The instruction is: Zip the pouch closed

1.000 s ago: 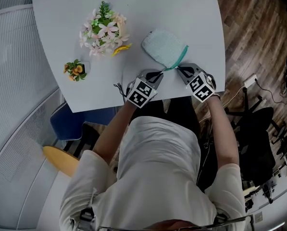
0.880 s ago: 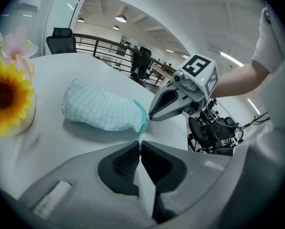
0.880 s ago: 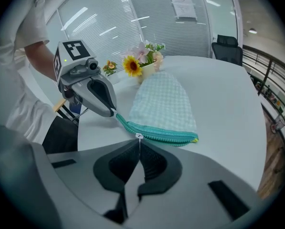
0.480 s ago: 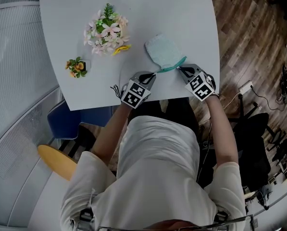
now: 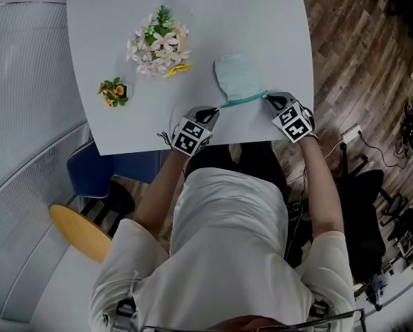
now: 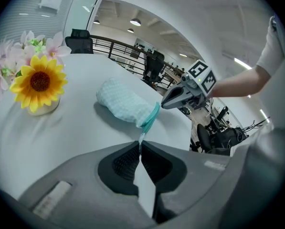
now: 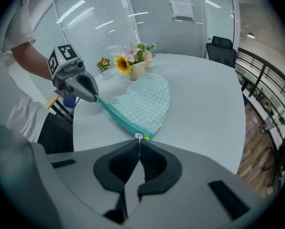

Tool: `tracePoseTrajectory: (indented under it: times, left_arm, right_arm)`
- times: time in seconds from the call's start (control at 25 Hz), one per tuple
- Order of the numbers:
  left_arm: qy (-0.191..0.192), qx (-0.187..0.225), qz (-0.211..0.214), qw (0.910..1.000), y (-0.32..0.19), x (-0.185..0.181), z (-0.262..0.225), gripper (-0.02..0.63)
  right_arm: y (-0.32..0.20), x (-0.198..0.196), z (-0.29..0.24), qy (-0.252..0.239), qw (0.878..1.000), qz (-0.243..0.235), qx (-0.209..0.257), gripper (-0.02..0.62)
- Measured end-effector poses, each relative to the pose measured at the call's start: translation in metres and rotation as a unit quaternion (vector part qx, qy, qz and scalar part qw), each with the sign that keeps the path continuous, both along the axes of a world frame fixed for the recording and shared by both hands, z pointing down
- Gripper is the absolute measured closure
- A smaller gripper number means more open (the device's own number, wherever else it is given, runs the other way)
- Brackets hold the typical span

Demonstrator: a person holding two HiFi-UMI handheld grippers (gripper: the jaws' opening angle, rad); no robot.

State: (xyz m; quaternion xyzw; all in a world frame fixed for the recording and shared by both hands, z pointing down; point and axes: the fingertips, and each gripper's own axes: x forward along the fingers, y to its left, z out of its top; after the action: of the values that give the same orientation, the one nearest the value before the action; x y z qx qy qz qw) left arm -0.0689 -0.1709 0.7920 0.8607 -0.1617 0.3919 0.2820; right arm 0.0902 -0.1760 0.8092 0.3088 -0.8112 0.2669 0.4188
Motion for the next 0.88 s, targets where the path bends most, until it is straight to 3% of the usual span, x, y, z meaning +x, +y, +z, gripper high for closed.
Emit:
tracePoseTrajectory:
  times: [0.52,0.6,0.88]
  left_arm:
    - [0.013,-0.020,-0.008,0.9997,0.017,0.003,0.010,0.577]
    - [0.014,-0.020,-0.013,0.9996,0.017,0.001,0.009,0.553]
    - [0.030,-0.004,-0.014,0.9994,0.017,-0.015,-0.012,0.526]
  right_arm:
    - [0.007,0.004,0.018,0.060,0.998,0.031,-0.006,0.566]
    - [0.009,0.004,0.015,0.059,0.997,0.042,-0.007,0.531]
    - [0.021,0.003,-0.020,0.062,0.996,0.069,0.015,0.529]
